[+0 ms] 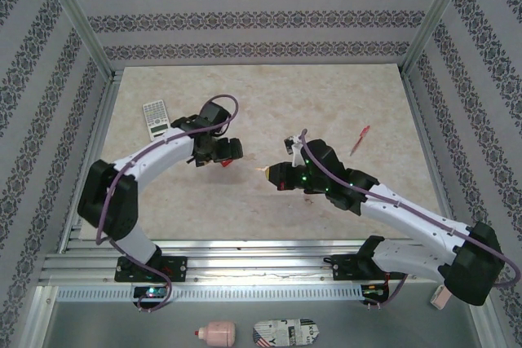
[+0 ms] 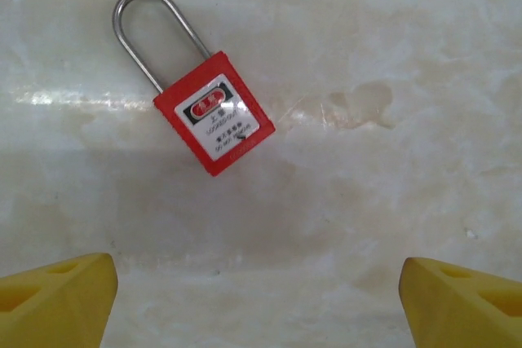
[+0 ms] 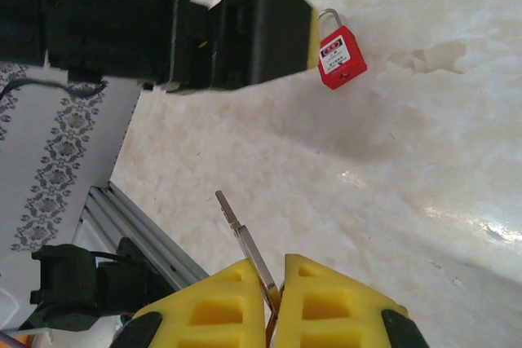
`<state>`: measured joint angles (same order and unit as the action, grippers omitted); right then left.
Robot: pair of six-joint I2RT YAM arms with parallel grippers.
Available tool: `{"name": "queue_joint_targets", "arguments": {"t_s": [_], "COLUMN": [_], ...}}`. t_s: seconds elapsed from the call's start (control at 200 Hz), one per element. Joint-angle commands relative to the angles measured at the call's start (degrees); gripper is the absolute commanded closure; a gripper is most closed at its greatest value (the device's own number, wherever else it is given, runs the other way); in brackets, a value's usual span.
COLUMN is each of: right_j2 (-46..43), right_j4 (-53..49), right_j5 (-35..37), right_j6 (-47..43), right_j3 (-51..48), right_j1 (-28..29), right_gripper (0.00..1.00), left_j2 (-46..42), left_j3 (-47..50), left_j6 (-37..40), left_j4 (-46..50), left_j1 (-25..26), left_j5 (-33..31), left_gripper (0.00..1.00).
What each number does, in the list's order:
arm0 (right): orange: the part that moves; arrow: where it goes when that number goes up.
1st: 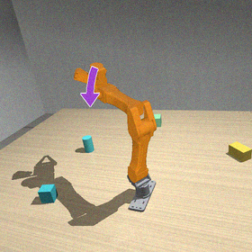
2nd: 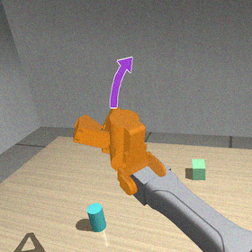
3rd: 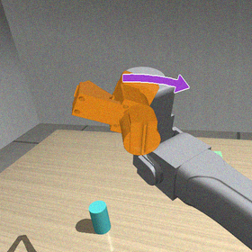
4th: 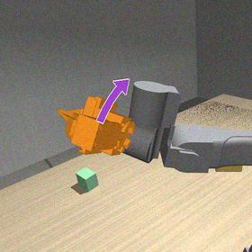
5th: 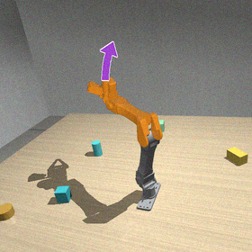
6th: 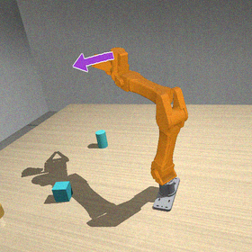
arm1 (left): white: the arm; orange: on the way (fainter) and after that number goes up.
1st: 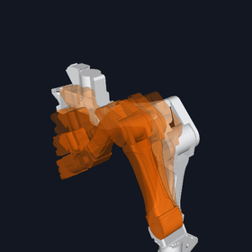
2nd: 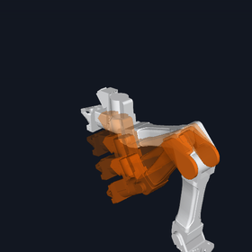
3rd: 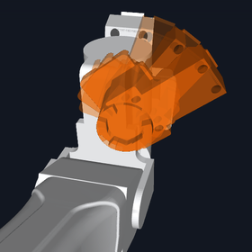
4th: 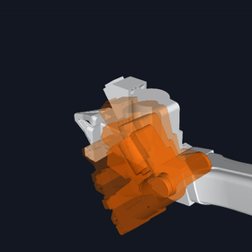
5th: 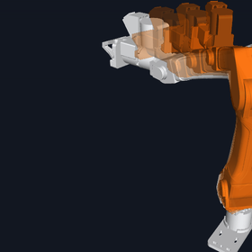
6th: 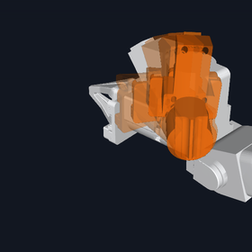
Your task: Unlock with the key
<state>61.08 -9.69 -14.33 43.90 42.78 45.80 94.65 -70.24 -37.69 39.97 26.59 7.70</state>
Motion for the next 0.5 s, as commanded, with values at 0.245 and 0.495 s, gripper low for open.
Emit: {"name": "queue_joint_targets", "arguments": {"t_s": [0.245,0.495], "right_j2": [-0.38,-1.33], "right_j4": [1.43,4.58], "right_j5": [-0.64,-0.83], "right_j6": [-2.33,-1.55], "right_j3": [-2.57,-5.24], "right_j1": [0.80,1.15], "right_gripper": [1.00,1.00], "left_j2": [11.23,14.35], "left_j3": [-5.07,-4.01], "left_j6": [-4.52,-10.30], "left_j4": [1.08,-3.19], "left_j1": [-3.98,-5.39], "left_j5": [4.14,5.13], "left_gripper": [0.18,0.19]}}
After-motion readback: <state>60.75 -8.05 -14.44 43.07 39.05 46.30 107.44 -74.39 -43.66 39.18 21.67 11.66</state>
